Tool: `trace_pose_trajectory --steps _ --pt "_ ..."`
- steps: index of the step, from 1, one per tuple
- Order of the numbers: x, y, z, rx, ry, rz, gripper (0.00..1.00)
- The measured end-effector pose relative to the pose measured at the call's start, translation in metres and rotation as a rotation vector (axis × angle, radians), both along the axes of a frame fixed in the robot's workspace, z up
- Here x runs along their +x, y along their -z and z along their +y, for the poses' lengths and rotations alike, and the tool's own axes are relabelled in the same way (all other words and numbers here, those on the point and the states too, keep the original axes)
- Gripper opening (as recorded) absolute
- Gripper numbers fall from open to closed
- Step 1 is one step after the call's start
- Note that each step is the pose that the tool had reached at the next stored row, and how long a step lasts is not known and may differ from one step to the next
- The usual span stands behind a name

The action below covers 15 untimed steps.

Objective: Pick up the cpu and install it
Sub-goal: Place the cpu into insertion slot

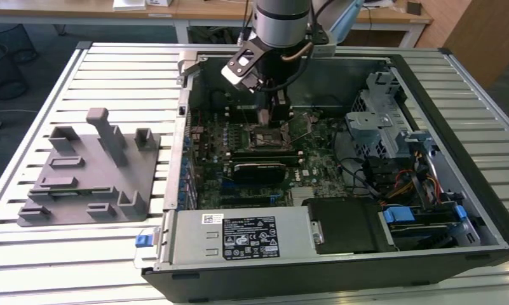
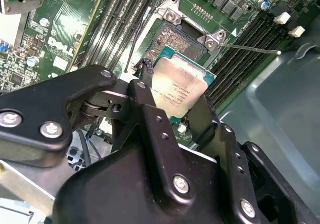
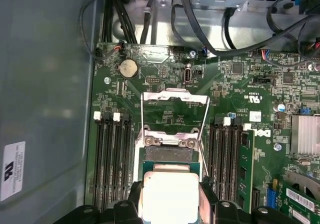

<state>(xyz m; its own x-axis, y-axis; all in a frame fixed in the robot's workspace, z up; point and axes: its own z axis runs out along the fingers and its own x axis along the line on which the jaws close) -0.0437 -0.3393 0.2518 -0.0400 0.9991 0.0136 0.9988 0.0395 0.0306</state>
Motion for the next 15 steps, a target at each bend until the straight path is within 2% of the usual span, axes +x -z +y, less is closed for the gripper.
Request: trace_pose_trajectory --steps 11,13,15 --pt "0.0 0.0138 -0.0004 -0.0001 -0.013 -0.0016 0.53" --pt "-0.001 0.0155 -0.0004 -0.0001 -0.012 -0.006 0.53" --pt "-0.002 0.0169 -0.0004 -0.0004 -0.012 -0.0175 0.53"
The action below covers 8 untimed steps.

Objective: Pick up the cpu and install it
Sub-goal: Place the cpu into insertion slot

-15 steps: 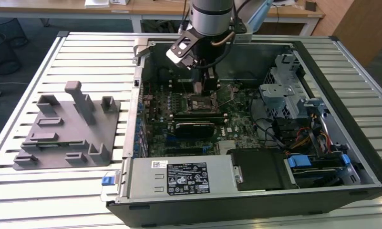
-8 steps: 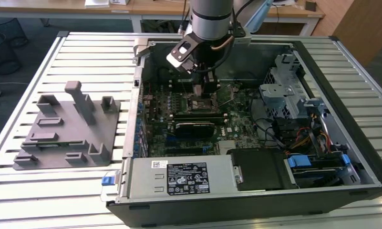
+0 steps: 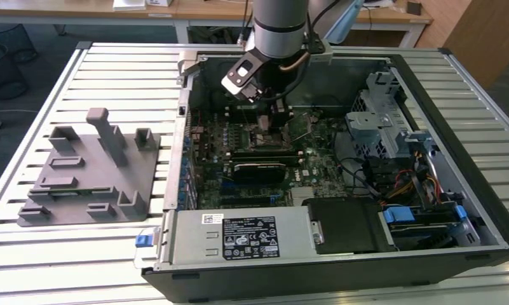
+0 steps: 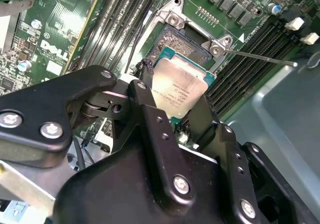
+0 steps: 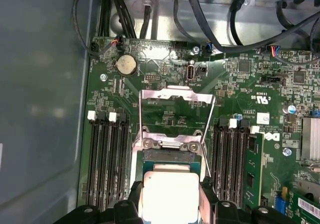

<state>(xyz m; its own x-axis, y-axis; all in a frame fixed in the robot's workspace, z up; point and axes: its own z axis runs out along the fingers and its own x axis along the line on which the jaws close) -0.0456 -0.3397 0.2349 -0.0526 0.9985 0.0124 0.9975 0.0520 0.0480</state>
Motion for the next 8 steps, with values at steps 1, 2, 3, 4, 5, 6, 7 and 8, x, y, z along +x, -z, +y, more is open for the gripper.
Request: trace_pose_trajectory --steps 1,2,3,4,5,6,7,8 --pt "-0.001 0.001 0.0001 0.0001 0.0 -0.0056 0.53" --pt "-0.001 0.0023 0.0001 0.0004 0.0 -0.0082 0.53" --pt "-0.001 0.0038 0.0001 0.0003 0.0 -0.0082 0.53" --pt "-0.001 0.0052 0.0001 0.0001 0.0 -0.0082 0.53" --pt "-0.001 0.0068 0.0001 0.0002 0.0 -0.0083 0.53" --pt "-0.001 0.0083 0.0 0.0001 0.0 -0.0082 0.53" --pt "-0.001 0.0098 0.0 0.0002 0.0 -0.0083 0.53" --pt "-0.001 0.0112 0.0 0.0002 0.0 -0.0083 0.53"
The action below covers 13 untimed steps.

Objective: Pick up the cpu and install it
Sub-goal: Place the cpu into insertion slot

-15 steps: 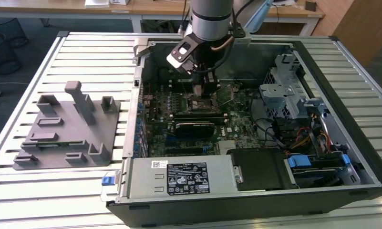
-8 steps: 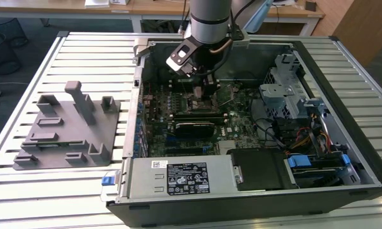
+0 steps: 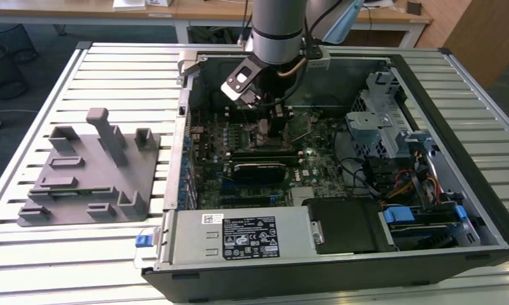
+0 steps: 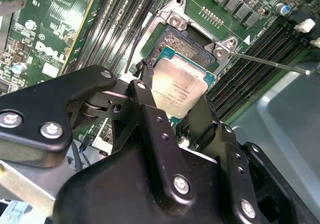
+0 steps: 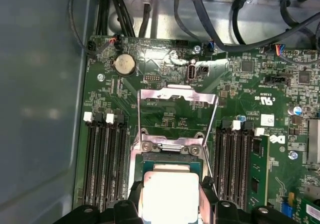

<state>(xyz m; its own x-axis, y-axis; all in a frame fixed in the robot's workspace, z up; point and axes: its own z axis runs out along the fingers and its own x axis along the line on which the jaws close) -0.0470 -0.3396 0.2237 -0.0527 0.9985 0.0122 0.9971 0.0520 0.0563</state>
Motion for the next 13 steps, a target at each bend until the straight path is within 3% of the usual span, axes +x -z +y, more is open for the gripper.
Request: trace_pose_trajectory --steps 13 --pt "-0.001 0.0119 -0.0011 -0.0001 0.0 0.0 0.53"
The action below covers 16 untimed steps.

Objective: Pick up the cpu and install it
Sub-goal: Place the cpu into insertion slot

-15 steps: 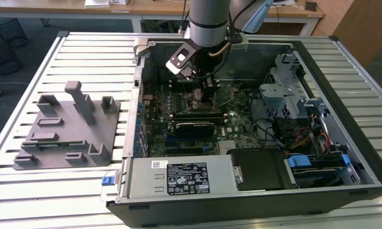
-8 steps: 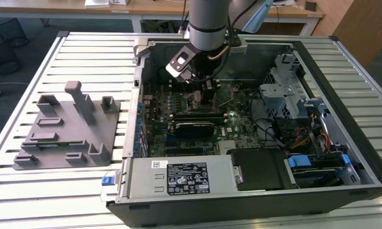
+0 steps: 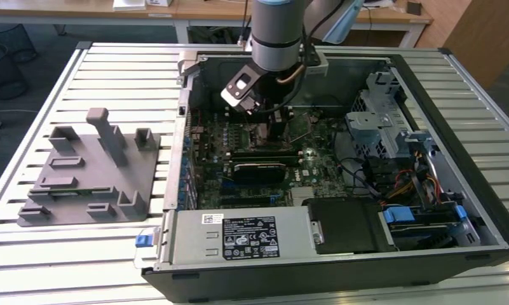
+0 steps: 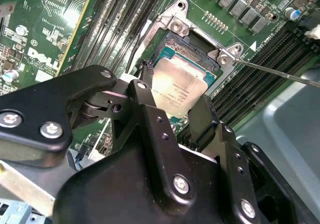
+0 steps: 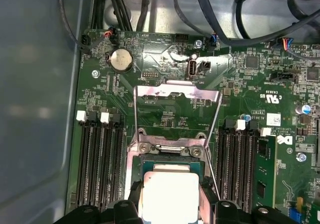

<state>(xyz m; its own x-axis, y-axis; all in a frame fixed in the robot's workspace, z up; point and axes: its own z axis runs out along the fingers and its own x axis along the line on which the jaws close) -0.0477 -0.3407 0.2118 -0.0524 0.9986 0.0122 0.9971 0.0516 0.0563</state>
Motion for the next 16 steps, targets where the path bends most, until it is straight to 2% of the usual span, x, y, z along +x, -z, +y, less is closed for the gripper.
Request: trace_pose_trajectory --steps 16 --pt "-0.0014 0.0102 -0.0002 0.0 0.021 0.0 0.53"
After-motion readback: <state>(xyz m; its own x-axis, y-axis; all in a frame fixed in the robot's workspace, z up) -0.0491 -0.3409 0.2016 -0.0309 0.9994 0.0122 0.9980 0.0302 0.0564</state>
